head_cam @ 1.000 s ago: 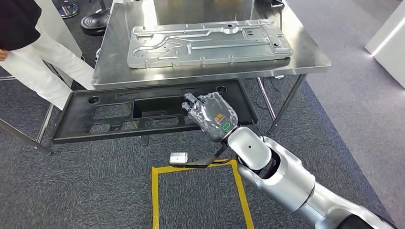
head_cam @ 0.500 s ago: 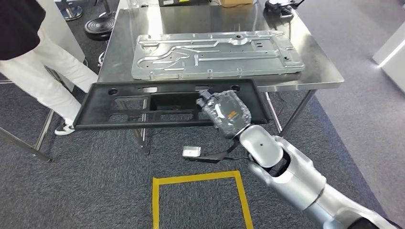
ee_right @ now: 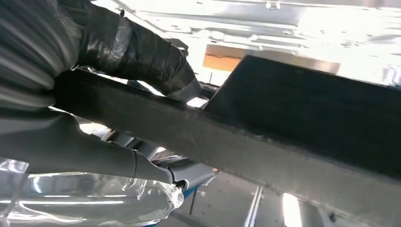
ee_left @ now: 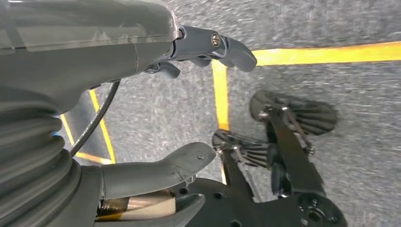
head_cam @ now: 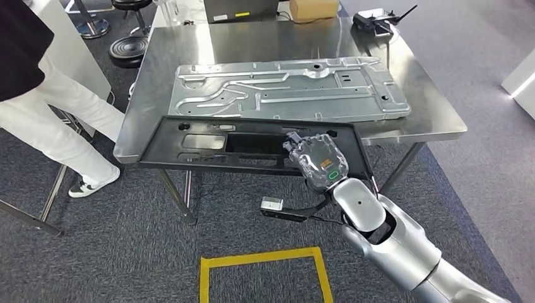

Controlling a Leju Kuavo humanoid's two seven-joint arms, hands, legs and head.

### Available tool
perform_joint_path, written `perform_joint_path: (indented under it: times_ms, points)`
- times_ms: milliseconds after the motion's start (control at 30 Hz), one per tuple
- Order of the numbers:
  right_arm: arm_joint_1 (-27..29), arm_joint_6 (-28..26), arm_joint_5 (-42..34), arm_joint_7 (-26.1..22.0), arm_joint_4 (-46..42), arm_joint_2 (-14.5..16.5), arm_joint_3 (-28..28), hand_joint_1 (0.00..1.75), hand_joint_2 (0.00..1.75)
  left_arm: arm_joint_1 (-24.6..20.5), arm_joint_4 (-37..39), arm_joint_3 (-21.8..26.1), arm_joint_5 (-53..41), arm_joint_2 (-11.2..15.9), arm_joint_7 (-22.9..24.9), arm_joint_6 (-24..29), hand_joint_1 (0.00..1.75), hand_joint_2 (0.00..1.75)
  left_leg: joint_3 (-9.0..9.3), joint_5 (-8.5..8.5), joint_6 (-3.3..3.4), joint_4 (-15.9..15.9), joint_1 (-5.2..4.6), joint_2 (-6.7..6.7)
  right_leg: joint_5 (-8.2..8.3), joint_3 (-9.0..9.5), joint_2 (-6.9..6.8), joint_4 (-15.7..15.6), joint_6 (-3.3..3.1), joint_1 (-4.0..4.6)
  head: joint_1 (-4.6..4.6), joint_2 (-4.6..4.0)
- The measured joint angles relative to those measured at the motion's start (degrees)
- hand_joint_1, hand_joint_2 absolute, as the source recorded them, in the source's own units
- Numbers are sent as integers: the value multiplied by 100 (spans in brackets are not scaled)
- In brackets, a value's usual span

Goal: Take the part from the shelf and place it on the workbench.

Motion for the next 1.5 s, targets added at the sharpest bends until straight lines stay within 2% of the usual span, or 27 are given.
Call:
perform_joint_path:
  times_ms: [100,167,233,300,333,367,400,467,500,567,633,667,733,800,833,867,933,1000,1067,1133,1200,1267,1300,1333,1367,1433,1500]
  points:
    - [-108,116,20,10,-162,-161,-124,175,175,-90,0,0,5,-19,-27,-9,0,175,170,-108,174,-28,-1,-8,36,-44,-9,330,92,-21,3,1]
    - [-137,118,35,24,-201,-259,-176,175,175,-124,0,1,7,-24,-22,-16,0,175,310,-191,238,-56,4,-8,-27,-417,-18,933,124,-41,3,1]
    - [-108,112,54,38,-213,-347,-196,175,175,-136,0,-1,6,-28,-20,-20,0,175,448,-316,251,-59,4,-11,-342,-922,-21,1528,155,-45,3,1]
    - [-56,109,72,45,-213,-424,-200,175,175,-130,0,-2,3,-40,-18,-21,0,175,627,-465,245,-59,4,-20,-582,-1255,-26,1641,172,-48,3,1]
    - [-38,109,78,46,-212,-453,-202,175,175,-126,0,-3,2,-49,-16,-21,0,175,729,-542,238,-59,4,-24,-516,-1309,-30,1462,175,-48,3,1]
    - [-29,108,84,46,-211,-479,-205,175,175,-122,0,-3,3,-58,-14,-22,0,175,828,-621,225,-62,4,-25,-274,-1307,-40,1157,171,-47,4,1]
    - [-22,107,90,46,-206,-503,-208,175,175,-119,0,-4,6,-64,-12,-22,0,175,918,-701,204,-59,-2,-25,138,-1292,-56,793,160,-44,4,1]
    - [-7,105,101,45,-197,-534,-214,175,175,-131,0,-4,13,-69,-9,-23,0,175,1027,-842,143,-83,-21,-35,748,-1258,-87,311,92,-19,5,0]
    - [5,104,105,42,-196,-540,-215,175,175,-143,0,-4,15,-69,-8,-24,0,175,1072,-881,107,-77,-32,-38,877,-1253,-91,218,48,-14,4,-1]
    - [20,101,111,36,-206,-541,-220,175,175,-164,0,-4,19,-69,-5,-26,0,175,1132,-910,39,-52,-39,-32,833,-1170,-76,198,-50,-15,0,-1]
    - [19,101,114,37,-211,-550,-239,175,175,-167,0,-4,20,-71,-5,-28,0,175,1026,-916,-4,270,-30,-16,772,-1043,-72,176,-140,-21,1,1]
    - [17,101,115,39,-213,-554,-250,175,175,-170,0,-4,20,-72,-5,-28,0,175,850,-980,-21,590,-23,-8,727,-977,-73,169,-175,-18,1,1]
    - [18,101,118,38,-212,-556,-260,175,175,-173,0,-4,20,-74,-5,-29,0,175,364,-1268,-51,1306,-21,-4,619,-862,-72,167,-216,-1,-1,1]
    - [35,101,118,35,-211,-557,-260,175,175,-166,0,-4,20,-75,0,-29,0,175,10,-1518,-48,1591,-29,-5,498,-717,-60,166,-235,25,-1,1]
    - [42,102,118,33,-210,-557,-260,175,175,-160,0,-4,20,-75,5,-29,0,175,-45,-1474,-21,1459,-39,-5,433,-632,-54,166,-240,44,-1,0]
    - [46,103,118,33,-210,-557,-260,175,175,-153,0,-4,20,-76,10,-29,0,175,-29,-1286,30,1175,-59,-6,367,-542,-50,164,-245,67,-1,-1]
    - [49,104,118,33,-203,-556,-260,175,175,-129,2,-4,20,-58,20,-28,0,175,71,-628,204,479,-144,-27,242,-401,-40,159,-237,101,2,-1]
    - [60,107,118,33,-197,-551,-260,175,175,-113,5,-4,20,-38,28,-28,0,175,164,-244,334,98,-225,-69,148,-308,-12,152,-192,106,1,1]
    - [66,109,118,30,-197,-548,-262,175,175,-118,7,-4,19,-40,32,-26,0,175,289,-244,365,-22,-226,-83,151,-258,6,202,-135,105,-4,1]
    - [58,109,117,28,-198,-548,-271,175,175,-123,7,-4,21,-49,30,-22,0,175,463,-251,383,-137,-188,-66,221,-368,-6,498,-89,107,2,1]
    - [50,112,110,21,-197,-548,-285,175,175,-132,7,-4,22,-53,28,-21,0,175,613,-313,392,-198,-156,-51,137,-754,-17,1085,-21,75,10,1]
    - [68,119,102,-1,-196,-548,-292,175,175,-140,7,-5,18,-56,28,-21,0,175,723,-427,382,-207,-129,-52,-172,-1220,-21,1583,65,8,12,1]
    - [85,123,98,-14,-195,-548,-292,175,175,-138,7,-7,15,-60,28,-21,0,175,791,-491,364,-206,-110,-59,-293,-1372,-26,1646,109,-26,11,1]
    - [97,128,96,-26,-194,-548,-292,175,175,-135,7,-9,12,-64,28,-20,0,175,871,-560,340,-204,-88,-67,-305,-1452,-34,1557,152,-59,12,1]
    - [103,132,91,-35,-191,-548,-292,175,175,-130,7,-13,9,-69,35,-19,0,175,963,-635,309,-201,-63,-75,-160,-1453,-45,1315,190,-90,11,1]
    - [144,105,31,-73,-148,-548,-296,175,175,-111,10,-25,8,-70,171,16,0,175,1131,-810,225,-170,-26,-83,488,-1371,-80,631,233,-136,11,1]
    - [253,-3,-47,-152,-37,-528,-303,175,175,-86,16,-43,9,-63,366,55,0,175,1219,-957,123,-166,-16,-93,907,-1312,-106,264,166,-124,17,1]
